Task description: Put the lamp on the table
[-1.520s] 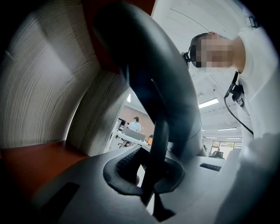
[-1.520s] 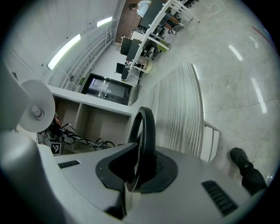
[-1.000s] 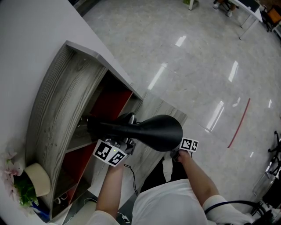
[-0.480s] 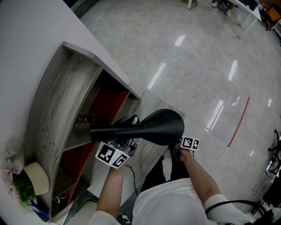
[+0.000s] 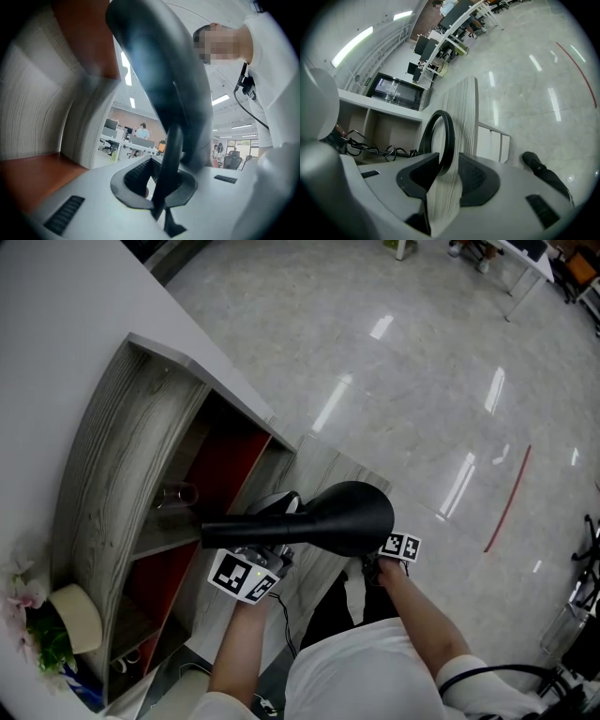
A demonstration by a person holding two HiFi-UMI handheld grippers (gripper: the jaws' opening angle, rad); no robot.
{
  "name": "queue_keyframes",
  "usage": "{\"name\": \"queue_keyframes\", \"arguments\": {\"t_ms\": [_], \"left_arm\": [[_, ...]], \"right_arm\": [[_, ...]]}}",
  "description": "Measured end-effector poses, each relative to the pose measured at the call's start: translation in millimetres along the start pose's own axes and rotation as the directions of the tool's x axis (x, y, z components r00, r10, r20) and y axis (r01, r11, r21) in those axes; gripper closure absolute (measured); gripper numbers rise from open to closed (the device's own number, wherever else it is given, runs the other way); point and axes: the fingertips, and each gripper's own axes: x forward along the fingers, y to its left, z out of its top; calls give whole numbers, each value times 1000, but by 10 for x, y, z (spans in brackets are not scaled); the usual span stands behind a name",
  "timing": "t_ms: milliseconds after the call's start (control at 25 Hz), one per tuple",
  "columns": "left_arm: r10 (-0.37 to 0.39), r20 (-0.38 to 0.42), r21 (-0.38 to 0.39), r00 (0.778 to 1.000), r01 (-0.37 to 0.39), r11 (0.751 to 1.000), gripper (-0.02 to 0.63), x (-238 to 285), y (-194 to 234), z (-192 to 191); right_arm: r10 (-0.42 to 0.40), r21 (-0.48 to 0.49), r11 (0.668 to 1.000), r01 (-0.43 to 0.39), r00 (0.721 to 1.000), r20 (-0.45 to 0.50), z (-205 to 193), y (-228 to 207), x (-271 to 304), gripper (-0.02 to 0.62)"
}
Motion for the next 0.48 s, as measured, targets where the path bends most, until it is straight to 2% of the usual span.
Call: {"name": "queue_keyframes", "arguments": {"t_ms": [160,480], "left_arm": [[-9,-9,23,1000,9,1000,598,46,-90,-24],[-10,-22,45,1000,11,999,598,91,-178,-56]], "right_arm": [[-40,5,999,40,999,2,20,-37,-39,462],[35,27,999,-35,999,15,41,-73,-149,460]]}}
